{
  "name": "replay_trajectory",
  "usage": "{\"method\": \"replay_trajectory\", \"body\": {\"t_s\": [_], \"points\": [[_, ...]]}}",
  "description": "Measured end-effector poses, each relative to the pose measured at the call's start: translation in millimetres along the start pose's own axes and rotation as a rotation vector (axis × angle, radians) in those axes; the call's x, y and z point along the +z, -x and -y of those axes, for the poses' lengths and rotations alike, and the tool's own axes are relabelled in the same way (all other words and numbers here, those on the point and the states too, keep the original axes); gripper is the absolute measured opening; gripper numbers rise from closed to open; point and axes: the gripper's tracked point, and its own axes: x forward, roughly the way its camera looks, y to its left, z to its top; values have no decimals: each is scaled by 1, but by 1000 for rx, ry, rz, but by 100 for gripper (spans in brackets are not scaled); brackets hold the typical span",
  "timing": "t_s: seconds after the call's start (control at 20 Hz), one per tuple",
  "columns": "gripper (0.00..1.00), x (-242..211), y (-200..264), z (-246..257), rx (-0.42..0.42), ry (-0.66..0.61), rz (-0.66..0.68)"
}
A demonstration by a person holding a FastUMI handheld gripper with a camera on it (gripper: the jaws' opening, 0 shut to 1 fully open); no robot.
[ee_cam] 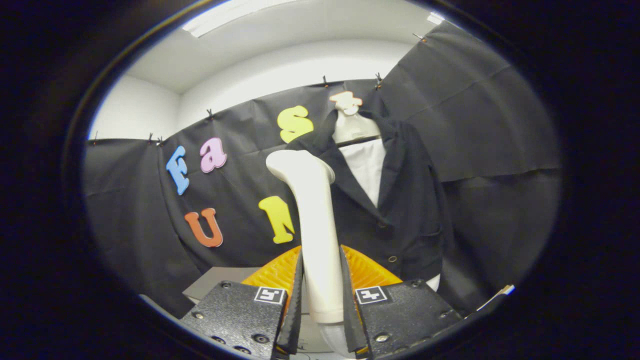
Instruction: Iron the clothes twice with a garment steamer, once on the left side and once on the right side.
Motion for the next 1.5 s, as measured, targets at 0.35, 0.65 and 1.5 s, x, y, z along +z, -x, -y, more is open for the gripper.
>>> {"method": "replay_trajectory", "body": {"t_s": [0.35, 0.65, 1.5], "points": [[38, 41, -33, 25, -50, 51, 60], [38, 39, -67, 14, -60, 133, 66], [38, -47, -76, 65, -161, 182, -102]]}}
